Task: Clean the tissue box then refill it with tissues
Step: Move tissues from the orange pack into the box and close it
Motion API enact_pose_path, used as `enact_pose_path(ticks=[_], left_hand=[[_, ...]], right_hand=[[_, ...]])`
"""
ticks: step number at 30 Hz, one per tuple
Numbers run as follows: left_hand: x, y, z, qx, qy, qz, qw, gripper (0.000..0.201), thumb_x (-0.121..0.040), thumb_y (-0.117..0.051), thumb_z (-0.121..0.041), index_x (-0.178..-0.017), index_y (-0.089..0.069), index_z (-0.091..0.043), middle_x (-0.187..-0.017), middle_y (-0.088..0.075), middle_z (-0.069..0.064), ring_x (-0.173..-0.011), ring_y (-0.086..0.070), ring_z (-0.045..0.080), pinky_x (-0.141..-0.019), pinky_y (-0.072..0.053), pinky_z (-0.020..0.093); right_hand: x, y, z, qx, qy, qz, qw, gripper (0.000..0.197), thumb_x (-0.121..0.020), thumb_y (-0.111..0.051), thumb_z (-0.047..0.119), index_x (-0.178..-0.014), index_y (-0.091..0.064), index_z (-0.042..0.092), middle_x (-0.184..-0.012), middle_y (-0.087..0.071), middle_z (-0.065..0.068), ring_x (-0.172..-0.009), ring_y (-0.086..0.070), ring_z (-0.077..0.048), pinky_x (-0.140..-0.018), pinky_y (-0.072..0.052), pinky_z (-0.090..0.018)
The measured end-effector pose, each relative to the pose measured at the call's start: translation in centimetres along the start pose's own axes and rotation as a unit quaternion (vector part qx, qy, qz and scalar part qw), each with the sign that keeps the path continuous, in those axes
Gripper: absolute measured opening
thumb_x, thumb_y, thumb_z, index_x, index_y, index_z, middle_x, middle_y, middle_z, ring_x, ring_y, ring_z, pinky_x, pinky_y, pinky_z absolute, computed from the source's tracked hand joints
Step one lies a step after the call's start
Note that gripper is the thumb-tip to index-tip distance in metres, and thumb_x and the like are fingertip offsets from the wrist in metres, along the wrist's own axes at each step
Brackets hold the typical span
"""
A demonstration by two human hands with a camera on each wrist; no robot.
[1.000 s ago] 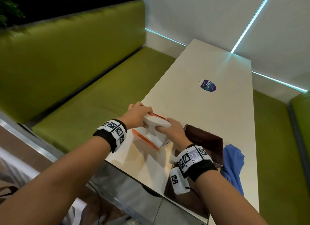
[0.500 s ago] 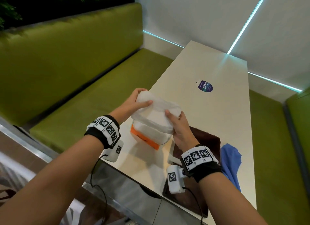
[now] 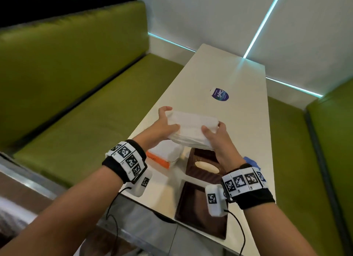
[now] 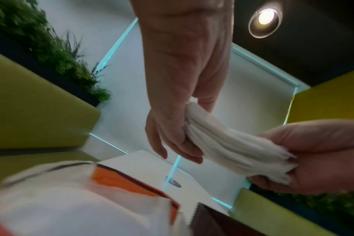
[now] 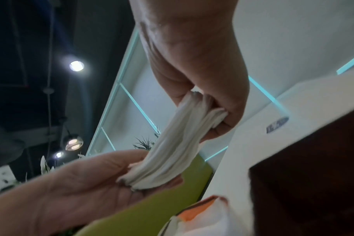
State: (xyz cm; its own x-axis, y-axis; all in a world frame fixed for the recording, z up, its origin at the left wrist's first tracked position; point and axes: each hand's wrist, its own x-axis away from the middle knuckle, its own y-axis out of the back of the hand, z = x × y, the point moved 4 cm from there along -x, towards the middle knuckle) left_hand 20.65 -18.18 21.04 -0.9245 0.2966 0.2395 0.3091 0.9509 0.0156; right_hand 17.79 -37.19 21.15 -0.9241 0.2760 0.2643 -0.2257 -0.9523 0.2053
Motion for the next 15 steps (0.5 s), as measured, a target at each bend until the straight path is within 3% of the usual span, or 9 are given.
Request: enact_pose_path(ticks=[2, 3, 5, 7, 9, 12, 15], left_hand=[[-0.2, -1.9, -0.8, -0.071, -0.018, -0.016, 0.997, 0.052, -0.089, -0.052, -0.008, -0.127, -0.025, -0.031, -0.095, -0.053, 0.012, -0.069, -0.051, 0.022, -0.064, -0.052, 0.032], [-0.3, -3.0, -1.1, -0.121, -0.031, -0.022, 0.992, 0.047, -0.090, -0.051, -0.008, -0.124, -0.028, -0.029, -0.082, -0.049, 0.007, -0.060, -0.046, 0.018, -0.052, -0.044, 0.024], [-0.3, -5.7, -1.3, -0.197, -0.050, -0.003, 0.979, 0.034, -0.091, -0.048, -0.009, -0.120, -0.036, -0.023, -0.072, -0.048, 0.003, -0.055, -0.044, 0.017, -0.045, -0.034, 0.019], [-0.7, -8.2, -0.4, -0.260, -0.045, 0.038, 0.964, 0.024, -0.092, -0.046, -0.011, -0.116, -0.049, -0.018, -0.096, -0.062, 0.008, -0.072, -0.054, 0.020, -0.058, -0.039, 0.024], [-1.3, -10.3, 0.9, -0.299, -0.021, 0.066, 0.952, 0.025, -0.094, -0.044, -0.010, -0.117, -0.055, -0.013, -0.120, -0.060, 0.010, -0.089, -0.054, 0.020, -0.070, -0.038, 0.025], [-1.6, -12.7, 2.4, -0.353, 0.036, 0.107, 0.929, 0.036, -0.096, -0.036, -0.002, -0.130, -0.047, -0.006, -0.133, -0.049, 0.018, -0.110, -0.054, 0.030, -0.080, -0.043, 0.030], [-1.7, -14.3, 3.2, -0.432, 0.089, 0.105, 0.891, 0.042, -0.099, -0.031, 0.002, -0.141, -0.031, 0.004, -0.139, -0.043, 0.025, -0.126, -0.047, 0.036, -0.101, -0.039, 0.038]], right_hand=[[0.6, 2.1, 0.2, 0.074, 0.001, 0.007, 0.997, 0.065, -0.097, -0.054, 0.022, -0.147, -0.015, 0.016, -0.132, -0.051, -0.005, -0.117, -0.053, -0.023, -0.105, -0.044, -0.040], [0.8, 3.1, 0.2, 0.115, -0.010, 0.009, 0.993, 0.066, -0.098, -0.052, 0.021, -0.148, -0.010, 0.016, -0.131, -0.050, -0.005, -0.115, -0.052, -0.023, -0.104, -0.043, -0.037], [1.3, 5.0, -0.1, 0.195, -0.039, 0.003, 0.980, 0.065, -0.099, -0.049, 0.017, -0.148, -0.006, 0.008, -0.127, -0.048, -0.009, -0.109, -0.050, -0.023, -0.095, -0.042, -0.031], [1.4, 6.6, -0.8, 0.281, -0.060, -0.015, 0.958, 0.060, -0.099, -0.050, 0.015, -0.144, -0.014, -0.001, -0.134, -0.048, -0.019, -0.117, -0.051, -0.031, -0.094, -0.042, -0.036], [1.2, 7.4, -2.1, 0.348, -0.072, -0.028, 0.934, 0.054, -0.097, -0.051, 0.013, -0.139, -0.023, -0.005, -0.137, -0.048, -0.024, -0.122, -0.050, -0.038, -0.095, -0.042, -0.039], [0.5, 7.3, -4.1, 0.429, -0.067, -0.026, 0.900, 0.049, -0.095, -0.050, 0.009, -0.137, -0.028, -0.006, -0.131, -0.055, -0.025, -0.118, -0.055, -0.039, -0.088, -0.045, -0.037], [-0.4, 6.4, -5.7, 0.493, -0.061, -0.012, 0.868, 0.050, -0.095, -0.047, 0.006, -0.140, -0.028, -0.006, -0.130, -0.057, -0.023, -0.117, -0.057, -0.036, -0.090, -0.046, -0.036]])
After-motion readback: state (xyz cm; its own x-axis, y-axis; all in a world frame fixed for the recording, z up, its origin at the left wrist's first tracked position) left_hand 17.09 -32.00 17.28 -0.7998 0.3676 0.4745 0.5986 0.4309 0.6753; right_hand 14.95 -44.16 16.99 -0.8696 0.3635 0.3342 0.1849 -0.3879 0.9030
